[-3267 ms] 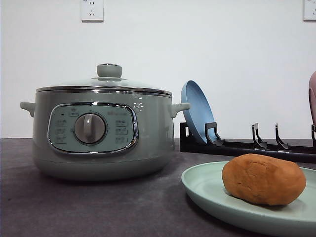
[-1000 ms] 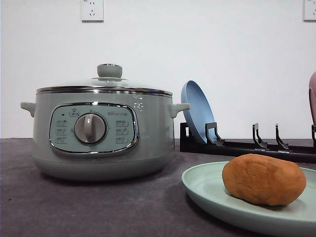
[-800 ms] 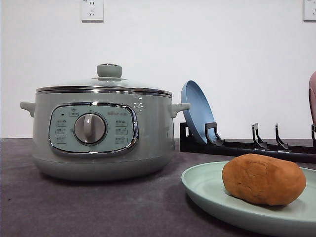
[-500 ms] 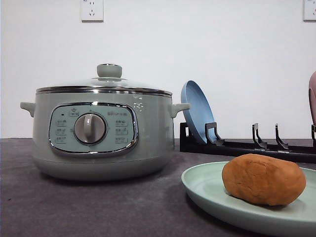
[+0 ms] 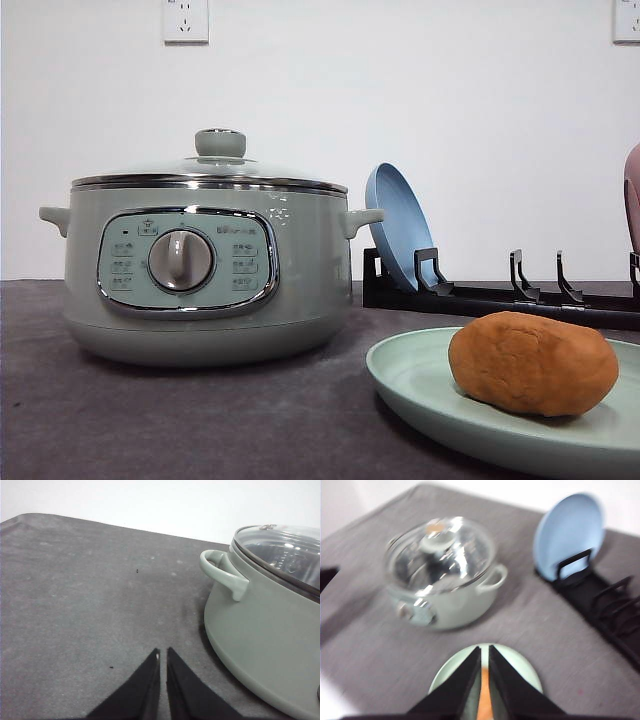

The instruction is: Transfer potato from steamer to green plate

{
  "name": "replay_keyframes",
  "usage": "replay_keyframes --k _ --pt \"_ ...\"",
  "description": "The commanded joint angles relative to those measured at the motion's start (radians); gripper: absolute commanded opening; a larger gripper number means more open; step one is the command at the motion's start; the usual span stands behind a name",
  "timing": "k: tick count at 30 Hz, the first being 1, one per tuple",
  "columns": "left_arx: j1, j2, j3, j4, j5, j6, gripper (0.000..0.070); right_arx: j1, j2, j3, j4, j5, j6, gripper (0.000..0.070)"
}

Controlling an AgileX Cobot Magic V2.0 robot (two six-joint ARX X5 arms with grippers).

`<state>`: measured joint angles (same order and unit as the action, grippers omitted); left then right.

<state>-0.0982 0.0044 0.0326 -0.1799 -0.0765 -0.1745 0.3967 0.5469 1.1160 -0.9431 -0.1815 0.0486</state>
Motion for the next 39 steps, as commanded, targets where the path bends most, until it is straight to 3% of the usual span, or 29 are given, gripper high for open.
replay_keyframes --k 1,5,8,16,25,39 --pt "0.002 -0.002 -0.021 -0.006 -0.003 0.006 0.0017 -0.053 -0.053 -0.068 0.111 0.000 -0.003 0.0014" --pt "0.002 -0.002 -0.021 -0.007 -0.003 0.006 0.0017 -0.155 -0.210 -0.315 0.363 0.096 -0.011 0.0014" --pt "0.002 -0.002 -0.021 -0.007 -0.003 0.006 0.0017 -0.233 -0.325 -0.510 0.480 0.172 -0.044 0.0013" --pt "0.002 -0.002 -0.021 -0.007 -0.003 0.006 0.0017 -0.416 -0.483 -0.816 0.529 0.171 -0.049 0.0013" --pt "0.002 -0.002 -0.021 -0.007 -0.003 0.006 0.0017 -0.428 -0.541 -1.019 0.675 0.179 -0.049 0.0013" --pt "0.002 -0.002 -0.021 -0.007 -0.003 0.006 0.0017 -0.424 -0.543 -1.080 0.713 0.182 -0.049 0.0013"
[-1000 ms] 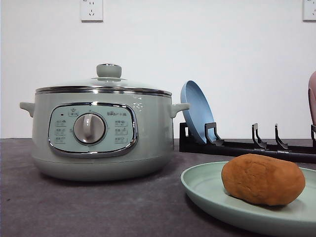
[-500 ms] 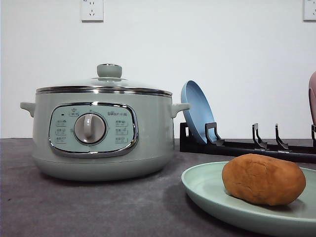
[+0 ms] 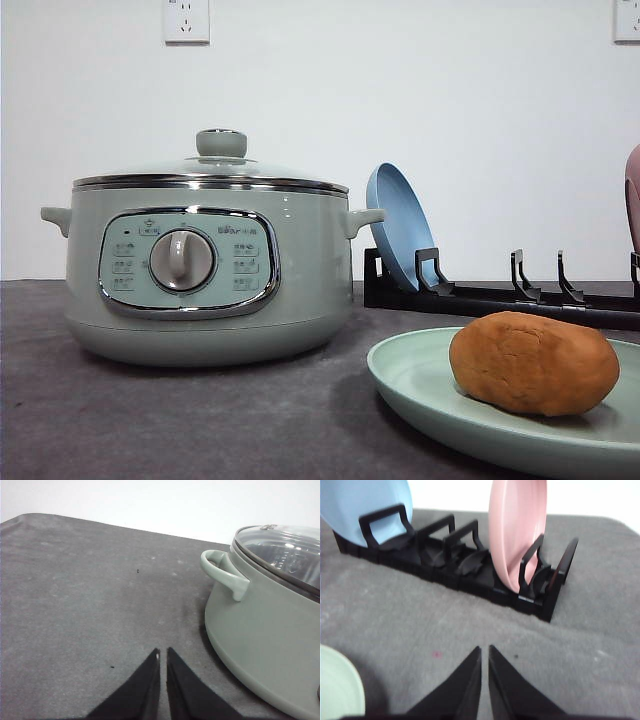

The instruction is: Transfer potato from steamer to green plate

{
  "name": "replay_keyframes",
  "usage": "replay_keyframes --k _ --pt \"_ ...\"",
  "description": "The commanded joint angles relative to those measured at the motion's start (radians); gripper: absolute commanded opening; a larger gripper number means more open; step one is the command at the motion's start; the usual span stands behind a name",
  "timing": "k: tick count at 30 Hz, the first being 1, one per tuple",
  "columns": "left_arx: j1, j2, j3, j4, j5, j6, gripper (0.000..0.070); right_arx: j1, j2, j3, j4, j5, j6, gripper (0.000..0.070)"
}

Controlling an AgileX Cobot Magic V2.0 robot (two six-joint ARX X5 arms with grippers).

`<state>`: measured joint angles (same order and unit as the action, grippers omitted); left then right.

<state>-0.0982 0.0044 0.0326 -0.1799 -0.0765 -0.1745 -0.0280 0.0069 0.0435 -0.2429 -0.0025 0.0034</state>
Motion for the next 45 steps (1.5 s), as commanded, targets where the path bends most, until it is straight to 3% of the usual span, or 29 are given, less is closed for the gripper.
replay_keyframes --k 1,9,45 --pt "0.002 -0.002 -0.021 -0.007 -0.003 0.006 0.0017 0.000 -0.003 -0.010 0.032 0.003 -0.004 0.0013" --pt "0.002 -0.002 -0.021 -0.007 -0.003 0.006 0.0017 0.000 -0.003 -0.033 0.152 0.003 -0.004 0.0013" --pt "0.002 -0.002 -0.021 -0.007 -0.003 0.006 0.0017 0.000 -0.003 -0.032 0.155 0.003 -0.004 0.0013"
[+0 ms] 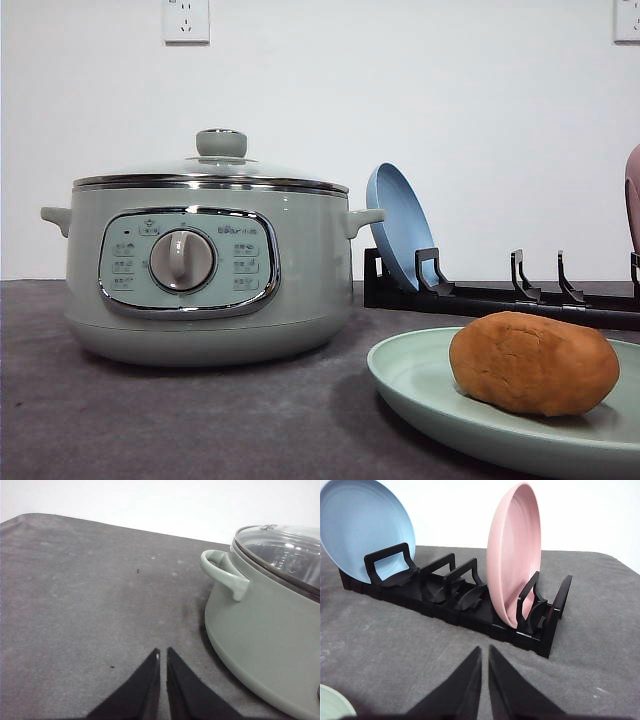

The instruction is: Transfer potato from steamer to green plate

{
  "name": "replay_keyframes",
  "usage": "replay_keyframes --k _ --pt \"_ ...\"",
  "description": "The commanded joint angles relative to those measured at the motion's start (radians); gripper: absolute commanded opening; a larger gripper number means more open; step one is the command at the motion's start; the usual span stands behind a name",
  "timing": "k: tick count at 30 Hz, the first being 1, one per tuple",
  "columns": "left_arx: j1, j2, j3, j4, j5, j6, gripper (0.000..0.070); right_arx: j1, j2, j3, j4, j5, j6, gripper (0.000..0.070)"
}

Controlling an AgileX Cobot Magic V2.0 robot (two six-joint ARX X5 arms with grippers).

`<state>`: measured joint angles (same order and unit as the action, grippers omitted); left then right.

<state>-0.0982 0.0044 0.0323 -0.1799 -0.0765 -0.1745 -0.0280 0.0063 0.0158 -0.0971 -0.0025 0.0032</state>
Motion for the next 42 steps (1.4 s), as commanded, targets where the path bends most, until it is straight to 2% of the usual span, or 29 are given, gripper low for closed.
replay_keyframes --k 1,42 --pt "0.002 -0.002 -0.020 -0.007 -0.003 0.006 0.0017 0.000 -0.003 -0.005 0.009 0.003 -0.004 0.0013" --pt "0.002 -0.002 -0.020 -0.007 -0.003 0.006 0.0017 0.000 -0.003 -0.005 0.009 0.003 -0.004 0.0013"
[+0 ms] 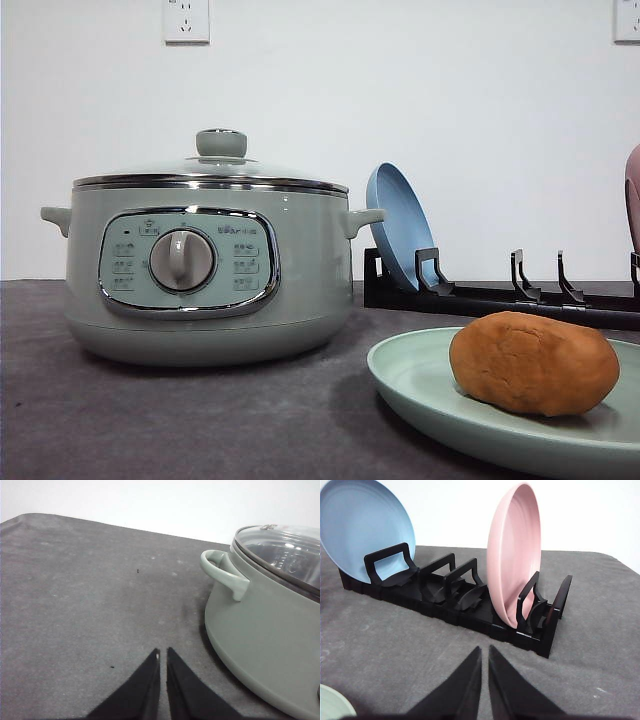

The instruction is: Transfer potato from steamer to green plate

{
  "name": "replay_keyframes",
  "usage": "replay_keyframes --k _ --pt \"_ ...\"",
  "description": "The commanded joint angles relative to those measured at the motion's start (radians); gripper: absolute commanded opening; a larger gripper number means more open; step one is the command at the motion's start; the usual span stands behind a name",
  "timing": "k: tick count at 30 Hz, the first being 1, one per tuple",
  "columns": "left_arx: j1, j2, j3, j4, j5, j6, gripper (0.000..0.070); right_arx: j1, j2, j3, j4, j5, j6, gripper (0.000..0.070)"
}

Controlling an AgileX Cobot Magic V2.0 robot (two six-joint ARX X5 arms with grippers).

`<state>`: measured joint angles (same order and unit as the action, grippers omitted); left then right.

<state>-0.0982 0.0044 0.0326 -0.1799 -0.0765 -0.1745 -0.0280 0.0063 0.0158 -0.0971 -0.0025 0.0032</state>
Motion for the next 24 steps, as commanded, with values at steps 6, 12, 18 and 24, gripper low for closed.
replay_keyframes --k 6,12,18,24 --pt "0.002 -0.002 -0.021 -0.007 -0.003 0.006 0.0017 0.000 -0.003 -0.005 0.009 0.003 -0.004 0.0013" --pt "0.002 -0.002 -0.021 -0.007 -0.003 0.006 0.0017 0.000 -0.003 -0.005 0.009 0.003 -0.004 0.0013" --pt "0.002 -0.002 -0.021 -0.007 -0.003 0.006 0.0017 0.000 -0.003 -0.005 0.009 0.003 -0.004 0.0013" --pt "0.002 -0.002 -0.021 -0.007 -0.003 0.006 0.0017 0.000 -0.003 -0.005 0.009 0.003 -0.004 0.0013"
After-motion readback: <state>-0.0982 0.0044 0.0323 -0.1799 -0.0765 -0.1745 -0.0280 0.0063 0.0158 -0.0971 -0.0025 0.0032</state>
